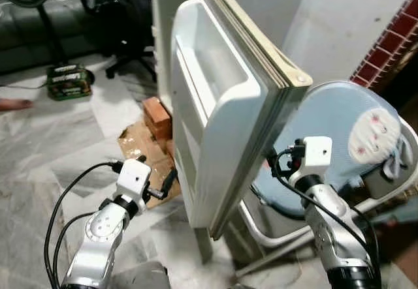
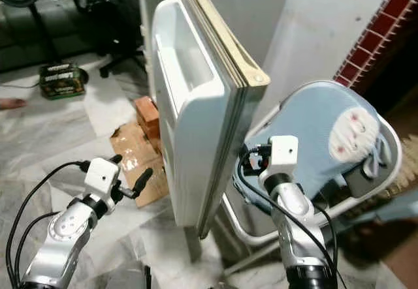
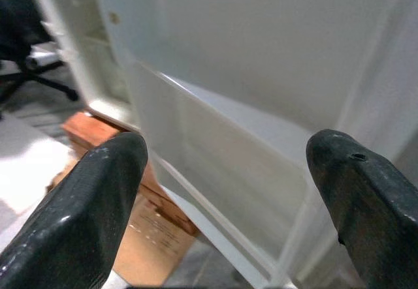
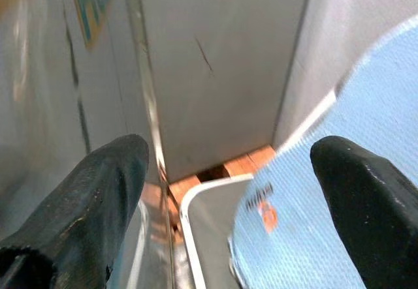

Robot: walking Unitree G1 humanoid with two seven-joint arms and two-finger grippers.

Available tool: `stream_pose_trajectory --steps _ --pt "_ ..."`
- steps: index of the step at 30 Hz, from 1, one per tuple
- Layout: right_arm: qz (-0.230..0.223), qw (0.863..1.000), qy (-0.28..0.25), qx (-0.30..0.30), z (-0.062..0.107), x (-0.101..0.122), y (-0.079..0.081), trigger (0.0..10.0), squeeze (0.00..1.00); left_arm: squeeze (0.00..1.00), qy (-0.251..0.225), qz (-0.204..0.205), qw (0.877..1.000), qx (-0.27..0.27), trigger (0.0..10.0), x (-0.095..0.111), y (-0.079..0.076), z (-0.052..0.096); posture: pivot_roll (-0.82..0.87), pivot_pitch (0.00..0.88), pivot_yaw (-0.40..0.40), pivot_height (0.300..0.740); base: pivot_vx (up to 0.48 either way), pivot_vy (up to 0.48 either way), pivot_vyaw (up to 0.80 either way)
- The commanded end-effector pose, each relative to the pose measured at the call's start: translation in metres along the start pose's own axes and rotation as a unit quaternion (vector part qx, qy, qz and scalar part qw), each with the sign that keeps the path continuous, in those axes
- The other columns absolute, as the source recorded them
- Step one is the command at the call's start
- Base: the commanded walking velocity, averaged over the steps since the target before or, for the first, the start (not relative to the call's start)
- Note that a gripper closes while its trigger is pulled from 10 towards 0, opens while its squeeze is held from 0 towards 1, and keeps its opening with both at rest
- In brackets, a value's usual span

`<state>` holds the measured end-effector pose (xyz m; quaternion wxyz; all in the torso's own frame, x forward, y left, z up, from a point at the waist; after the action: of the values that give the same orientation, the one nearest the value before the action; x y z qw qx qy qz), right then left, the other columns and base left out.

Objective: Restocking fridge

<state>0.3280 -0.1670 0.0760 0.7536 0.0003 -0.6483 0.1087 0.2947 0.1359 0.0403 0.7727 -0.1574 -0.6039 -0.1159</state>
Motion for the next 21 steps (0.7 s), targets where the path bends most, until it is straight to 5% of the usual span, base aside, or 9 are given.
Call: stream_pose_trajectory --steps 1,13,21 --pt "0.002 1.000 0.000 -0.011 0.003 0.002 -0.006 10.0 0.00 0.00 0.005 -0.007 1.000 -0.007 10.0 0.002 -0.002 0.000 0.09 0.000 -0.066 0.740 0.000 0.000 -0.80" --pt "0.005 0.999 -0.014 -0.029 -0.002 0.015 -0.015 10.0 0.00 0.00 -0.025 -0.013 0.999 0.020 10.0 0.036 0.001 -0.009 0.10 0.000 -0.064 0.740 0.000 0.000 -0.11" --pt "-0.009 0.997 -0.021 -0.073 0.005 0.015 -0.024 10.0 0.00 0.00 -0.050 0.021 0.995 0.082 10.0 0.040 0.010 0.007 0.11 0.000 -0.081 0.740 0.000 0.000 0.00"
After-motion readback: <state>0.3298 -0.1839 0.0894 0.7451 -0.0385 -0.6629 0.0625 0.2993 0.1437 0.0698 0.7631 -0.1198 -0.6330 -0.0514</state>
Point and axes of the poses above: a point about 5 cm out from each wrist's last joint towards the gripper, its own z axis pointing back from the gripper into the wrist, its own x axis along the axis of the wrist's last joint, y = z × x, the point moved 6 cm from there along -z, pointing out of the wrist towards the gripper, and after that the axes turned 13 degrees about z, right-handed, at the moved point
